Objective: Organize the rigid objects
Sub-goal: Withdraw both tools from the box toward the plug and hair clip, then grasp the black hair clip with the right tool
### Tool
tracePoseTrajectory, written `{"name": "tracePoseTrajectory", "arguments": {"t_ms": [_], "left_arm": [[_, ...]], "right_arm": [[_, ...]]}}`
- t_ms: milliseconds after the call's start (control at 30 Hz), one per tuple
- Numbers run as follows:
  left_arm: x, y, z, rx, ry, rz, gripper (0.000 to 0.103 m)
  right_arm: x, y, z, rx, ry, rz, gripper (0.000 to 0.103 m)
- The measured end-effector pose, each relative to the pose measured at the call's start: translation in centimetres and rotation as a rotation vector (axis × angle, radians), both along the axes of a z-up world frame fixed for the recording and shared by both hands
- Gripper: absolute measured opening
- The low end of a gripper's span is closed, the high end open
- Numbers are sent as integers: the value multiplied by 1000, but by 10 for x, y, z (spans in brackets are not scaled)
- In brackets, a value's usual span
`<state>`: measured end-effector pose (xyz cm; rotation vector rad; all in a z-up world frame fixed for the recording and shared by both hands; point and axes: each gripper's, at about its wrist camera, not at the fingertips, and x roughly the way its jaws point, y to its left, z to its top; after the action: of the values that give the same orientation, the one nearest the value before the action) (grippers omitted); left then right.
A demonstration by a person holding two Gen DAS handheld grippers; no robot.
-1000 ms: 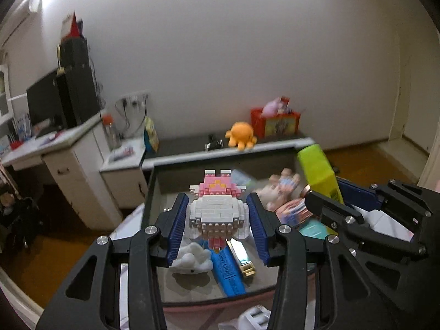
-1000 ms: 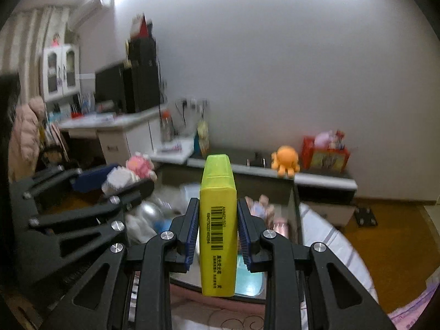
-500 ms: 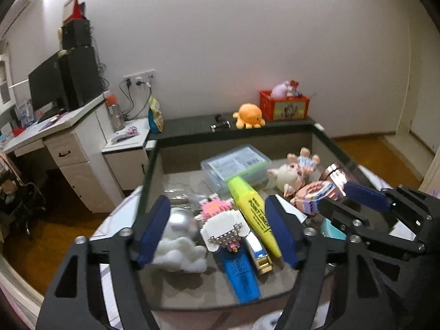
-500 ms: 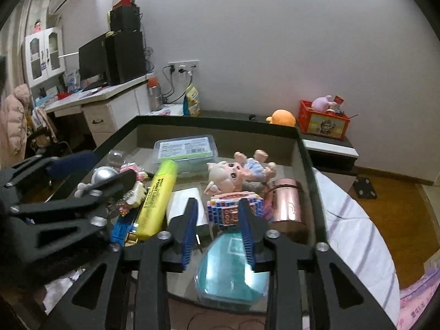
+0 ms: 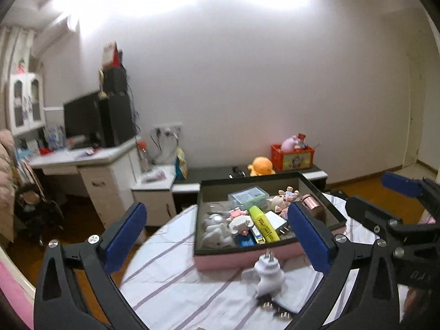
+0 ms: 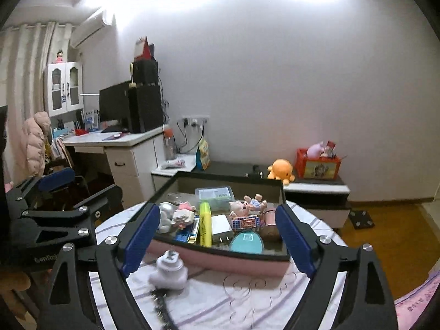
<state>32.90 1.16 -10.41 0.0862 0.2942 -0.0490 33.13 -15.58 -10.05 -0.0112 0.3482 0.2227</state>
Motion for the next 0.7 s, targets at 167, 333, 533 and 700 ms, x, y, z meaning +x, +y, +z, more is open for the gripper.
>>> {"name": "tracePoseTrajectory", "arguments": {"t_ms": [167, 333, 533, 700], "left_arm": [[-45, 13, -3, -27, -12, 4, 103], [-61, 21, -15, -56, 25, -12, 103], [-58, 24, -37, -41, 110, -8, 103], [-52, 32, -53, -36, 168, 8, 103]], "right_arm": [[-37, 3, -5, -16, -8, -35, 87], [-45, 6, -22, -1, 56, -36, 87], [-33, 22, -47, -32, 133, -29, 87], [-9, 39, -76, -52, 250, 15, 87]]}}
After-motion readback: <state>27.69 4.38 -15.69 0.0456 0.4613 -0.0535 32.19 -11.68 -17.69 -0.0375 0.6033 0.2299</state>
